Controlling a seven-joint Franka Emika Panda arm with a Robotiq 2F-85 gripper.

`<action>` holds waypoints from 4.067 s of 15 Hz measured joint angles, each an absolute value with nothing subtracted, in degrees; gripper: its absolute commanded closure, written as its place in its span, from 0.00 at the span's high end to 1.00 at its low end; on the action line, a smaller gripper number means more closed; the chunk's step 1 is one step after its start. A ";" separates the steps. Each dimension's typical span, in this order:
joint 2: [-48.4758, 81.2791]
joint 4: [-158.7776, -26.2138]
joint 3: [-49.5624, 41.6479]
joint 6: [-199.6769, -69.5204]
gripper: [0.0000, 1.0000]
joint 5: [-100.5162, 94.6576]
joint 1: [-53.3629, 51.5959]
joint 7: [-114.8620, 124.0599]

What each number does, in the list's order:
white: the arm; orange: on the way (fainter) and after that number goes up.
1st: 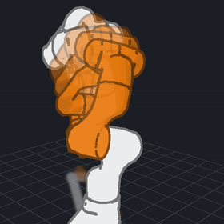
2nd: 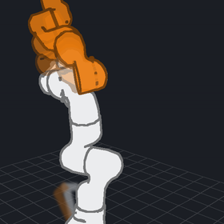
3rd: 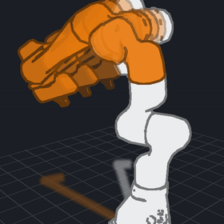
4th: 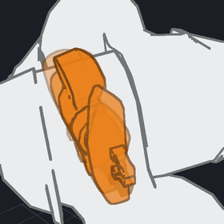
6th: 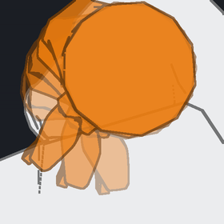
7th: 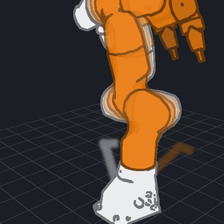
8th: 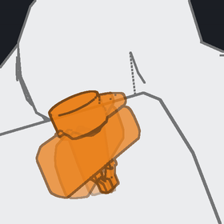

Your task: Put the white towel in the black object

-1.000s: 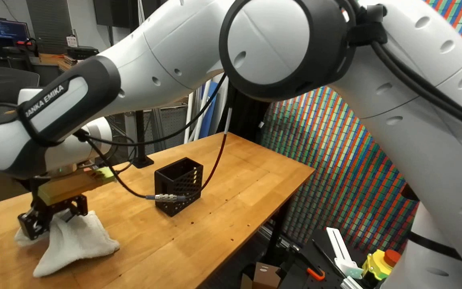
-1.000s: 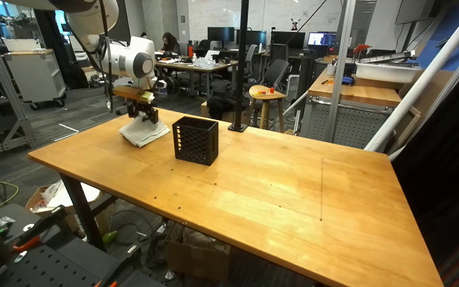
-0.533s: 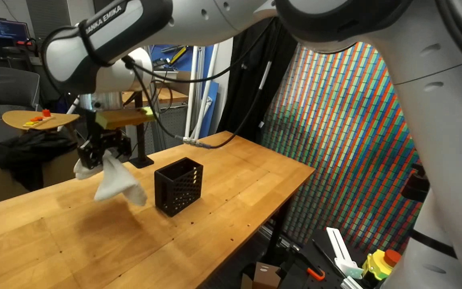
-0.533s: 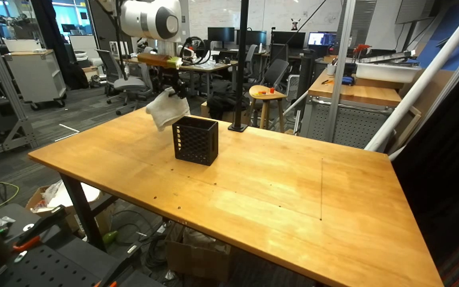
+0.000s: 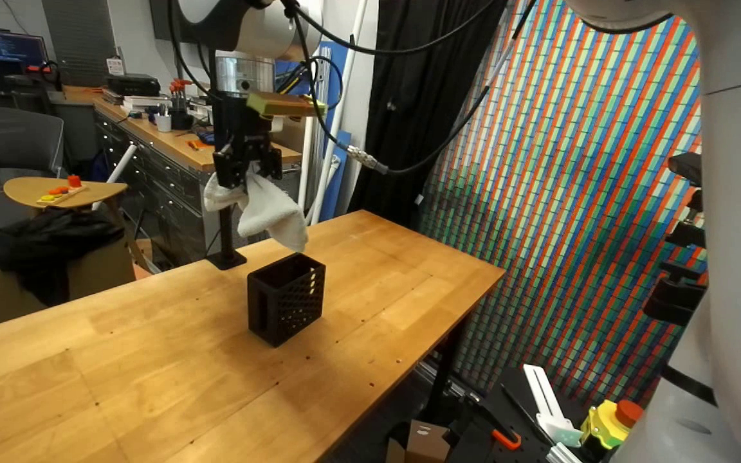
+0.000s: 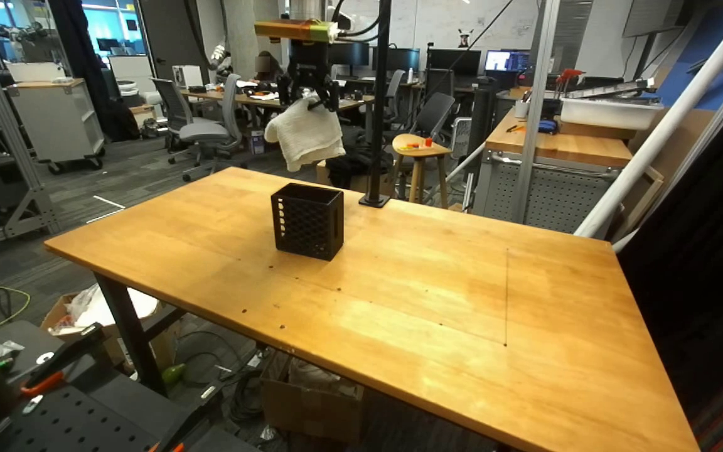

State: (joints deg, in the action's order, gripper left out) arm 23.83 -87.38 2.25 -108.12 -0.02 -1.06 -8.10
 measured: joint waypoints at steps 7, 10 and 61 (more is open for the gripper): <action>22.60 -94.46 2.05 -110.76 0.02 0.23 2.97 -16.75; 22.61 -98.92 2.14 -115.10 0.02 1.85 3.75 -19.09; 19.95 -106.89 2.92 -121.11 0.37 8.51 8.29 -30.59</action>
